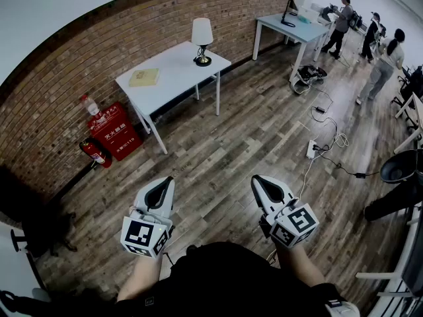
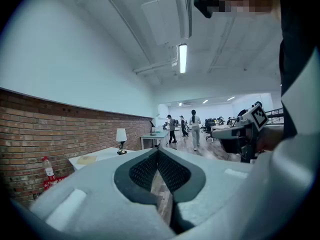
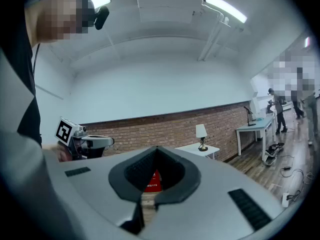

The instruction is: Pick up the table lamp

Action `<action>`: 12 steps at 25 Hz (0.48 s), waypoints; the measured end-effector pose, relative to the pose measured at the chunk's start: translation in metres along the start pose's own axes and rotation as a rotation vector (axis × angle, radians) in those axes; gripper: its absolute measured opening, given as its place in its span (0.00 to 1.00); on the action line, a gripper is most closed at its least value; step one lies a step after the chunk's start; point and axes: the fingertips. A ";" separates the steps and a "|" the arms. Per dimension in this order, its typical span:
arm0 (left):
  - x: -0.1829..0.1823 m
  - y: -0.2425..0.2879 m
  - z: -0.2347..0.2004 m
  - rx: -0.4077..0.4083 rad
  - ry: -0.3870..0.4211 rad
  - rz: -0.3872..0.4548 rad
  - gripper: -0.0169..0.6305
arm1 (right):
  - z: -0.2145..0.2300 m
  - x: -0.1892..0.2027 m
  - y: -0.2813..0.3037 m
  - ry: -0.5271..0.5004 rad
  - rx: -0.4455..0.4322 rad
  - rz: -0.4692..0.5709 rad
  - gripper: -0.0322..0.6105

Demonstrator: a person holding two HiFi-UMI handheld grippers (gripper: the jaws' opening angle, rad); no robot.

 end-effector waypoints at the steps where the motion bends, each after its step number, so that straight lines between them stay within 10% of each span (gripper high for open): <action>1: 0.000 0.004 0.003 0.001 -0.002 0.000 0.04 | 0.004 0.000 -0.003 0.001 0.001 -0.001 0.07; 12: 0.003 0.041 0.029 -0.026 -0.001 -0.011 0.04 | 0.044 0.003 -0.028 0.008 -0.033 0.003 0.07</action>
Point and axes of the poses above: the fingertips, and each gripper's own axes: y forward along the fingers, z to its right, x out of its underside, and after that the axes turned 9 degrees about z, right-handed
